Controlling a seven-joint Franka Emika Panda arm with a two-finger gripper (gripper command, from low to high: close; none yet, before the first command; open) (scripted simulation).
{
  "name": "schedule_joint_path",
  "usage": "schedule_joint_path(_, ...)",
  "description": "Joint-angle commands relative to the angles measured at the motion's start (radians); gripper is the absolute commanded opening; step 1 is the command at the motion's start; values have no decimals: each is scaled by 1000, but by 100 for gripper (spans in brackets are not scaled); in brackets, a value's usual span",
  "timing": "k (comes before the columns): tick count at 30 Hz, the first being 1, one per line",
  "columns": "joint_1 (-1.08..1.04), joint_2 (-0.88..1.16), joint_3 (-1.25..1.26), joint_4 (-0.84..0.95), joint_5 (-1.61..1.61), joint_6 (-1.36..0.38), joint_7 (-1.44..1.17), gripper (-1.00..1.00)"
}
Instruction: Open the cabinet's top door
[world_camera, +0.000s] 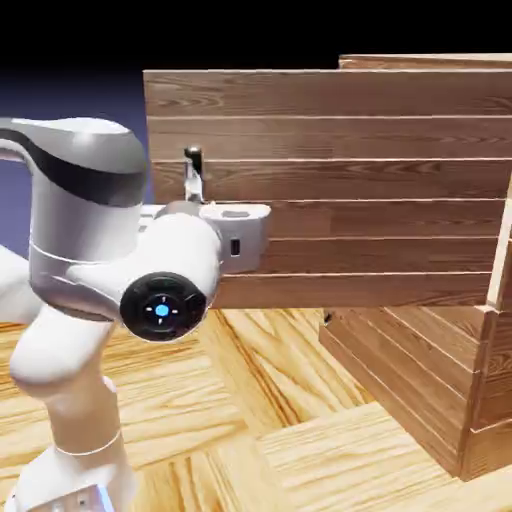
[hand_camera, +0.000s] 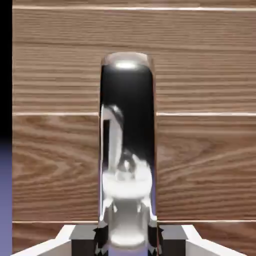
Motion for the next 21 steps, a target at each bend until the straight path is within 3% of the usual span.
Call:
schedule_joint_path(1,36,12,-32,26,-20,-10,-2,-100)
schedule_joint_path(16,424,-494,-188,-41,-254,361,361,-100)
schedule_joint_path(21,585,-493,-289,124,-326,250,393,-100)
